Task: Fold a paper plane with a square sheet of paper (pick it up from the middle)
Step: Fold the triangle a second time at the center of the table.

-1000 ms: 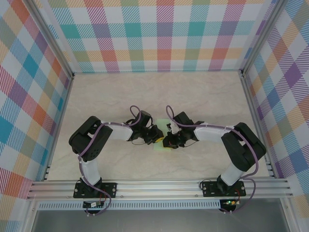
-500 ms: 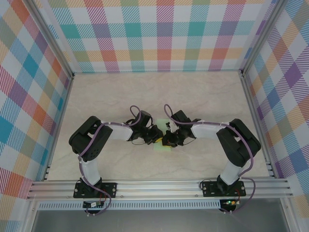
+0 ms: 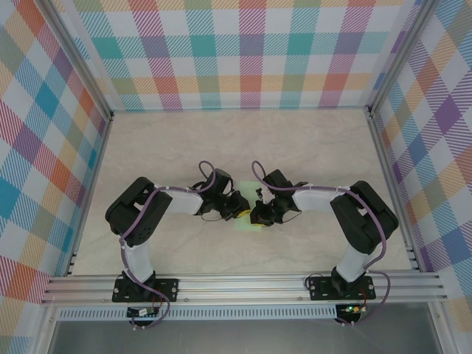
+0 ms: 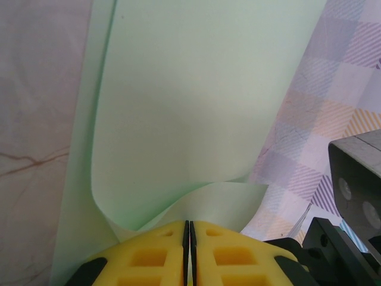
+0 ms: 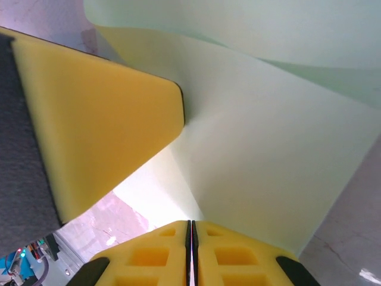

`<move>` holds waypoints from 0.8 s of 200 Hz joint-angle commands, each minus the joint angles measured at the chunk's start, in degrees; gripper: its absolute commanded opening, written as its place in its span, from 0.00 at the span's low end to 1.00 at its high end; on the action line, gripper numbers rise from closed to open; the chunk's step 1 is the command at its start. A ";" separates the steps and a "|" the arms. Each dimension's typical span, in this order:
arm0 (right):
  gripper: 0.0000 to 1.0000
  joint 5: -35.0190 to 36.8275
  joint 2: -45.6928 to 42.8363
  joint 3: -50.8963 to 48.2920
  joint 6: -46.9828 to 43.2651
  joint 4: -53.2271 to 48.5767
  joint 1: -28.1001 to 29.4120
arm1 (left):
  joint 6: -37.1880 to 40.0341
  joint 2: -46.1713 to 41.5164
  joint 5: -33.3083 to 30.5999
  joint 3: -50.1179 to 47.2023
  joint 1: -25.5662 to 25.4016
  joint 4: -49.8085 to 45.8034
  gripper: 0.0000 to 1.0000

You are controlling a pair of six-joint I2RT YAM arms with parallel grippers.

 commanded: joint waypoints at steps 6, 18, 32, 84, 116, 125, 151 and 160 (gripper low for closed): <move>0.12 2.21 0.49 -0.48 -2.13 -3.10 -0.26 | 0.92 3.06 -1.49 -1.26 -0.85 -2.69 0.12; 0.12 2.53 0.41 -0.35 -2.51 -3.47 -0.41 | 0.93 3.06 -1.48 -1.32 -0.85 -2.66 0.12; 0.12 3.50 0.33 -0.07 -3.14 -4.63 -0.41 | 0.91 3.08 -1.49 -1.38 -0.85 -2.60 0.12; 0.13 1.52 1.17 -1.10 -2.68 -3.71 -0.39 | 0.92 3.21 -1.51 -1.31 -0.85 -2.52 0.12; 0.13 3.57 0.67 -0.15 -2.35 -6.36 -0.40 | 0.84 3.50 -1.41 -1.30 -0.84 -2.34 0.12; 0.13 2.13 -0.48 -0.45 -2.15 -5.40 -0.43 | 0.87 3.43 -1.37 -1.31 -0.85 -2.34 0.12; 0.13 -0.93 -3.70 -1.42 -1.49 -3.85 -0.49 | 0.92 3.32 -1.41 -1.24 -0.85 -2.43 0.11; 0.12 -1.35 -4.09 -1.77 -1.42 -3.60 -0.50 | 0.93 3.32 -1.41 -1.24 -0.85 -2.43 0.12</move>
